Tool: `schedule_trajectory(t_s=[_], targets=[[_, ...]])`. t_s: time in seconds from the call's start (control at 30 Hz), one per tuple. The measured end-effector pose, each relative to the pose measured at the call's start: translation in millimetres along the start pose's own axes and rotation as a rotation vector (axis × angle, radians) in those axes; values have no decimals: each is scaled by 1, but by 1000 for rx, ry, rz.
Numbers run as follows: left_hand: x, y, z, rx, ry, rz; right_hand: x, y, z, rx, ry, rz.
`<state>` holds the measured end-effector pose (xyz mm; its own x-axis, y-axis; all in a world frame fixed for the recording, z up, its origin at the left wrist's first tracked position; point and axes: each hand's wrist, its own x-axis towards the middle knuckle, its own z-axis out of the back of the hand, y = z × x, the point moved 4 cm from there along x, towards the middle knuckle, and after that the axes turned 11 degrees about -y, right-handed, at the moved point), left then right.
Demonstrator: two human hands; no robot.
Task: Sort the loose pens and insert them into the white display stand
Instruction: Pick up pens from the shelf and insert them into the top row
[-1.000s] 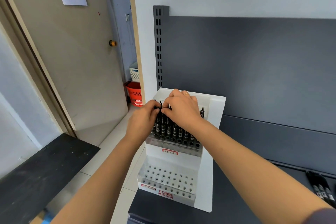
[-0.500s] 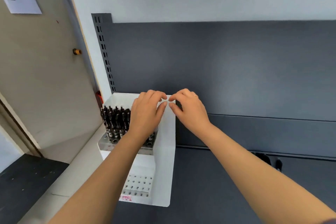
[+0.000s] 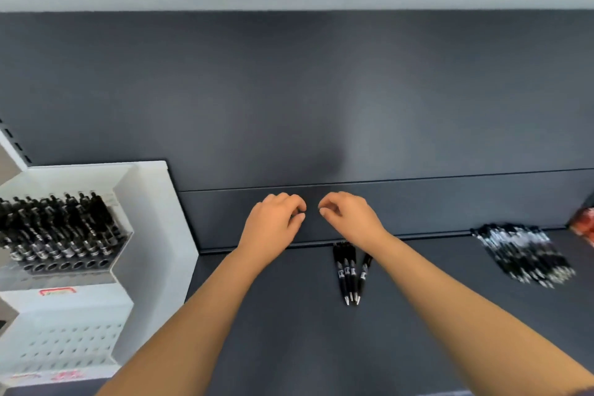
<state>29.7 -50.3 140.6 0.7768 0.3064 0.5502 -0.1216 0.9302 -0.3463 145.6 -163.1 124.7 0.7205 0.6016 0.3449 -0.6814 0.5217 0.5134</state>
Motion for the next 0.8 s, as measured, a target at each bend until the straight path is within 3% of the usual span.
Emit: schedule_trajectory(t_s=[0.13, 0.23, 0.37, 0.47, 0.67, 0.8], targets=[[-2, -13, -43, 16, 131, 15, -13, -47, 0, 37, 55, -141], [-6, -22, -87, 30, 318, 52, -22, -83, -2, 47, 104, -228], [-20, -24, -143, 94, 590, 99, -29, -112, -14, 33, 225, -274], [-31, -19, -175, 150, 702, 151, -34, -125, -25, 30, 287, -300], [-32, -4, -193, 114, 642, 277, -28, -133, -44, 18, 322, -331], [-27, 13, -191, 106, 606, 352, -13, -127, -61, -112, 301, -331]])
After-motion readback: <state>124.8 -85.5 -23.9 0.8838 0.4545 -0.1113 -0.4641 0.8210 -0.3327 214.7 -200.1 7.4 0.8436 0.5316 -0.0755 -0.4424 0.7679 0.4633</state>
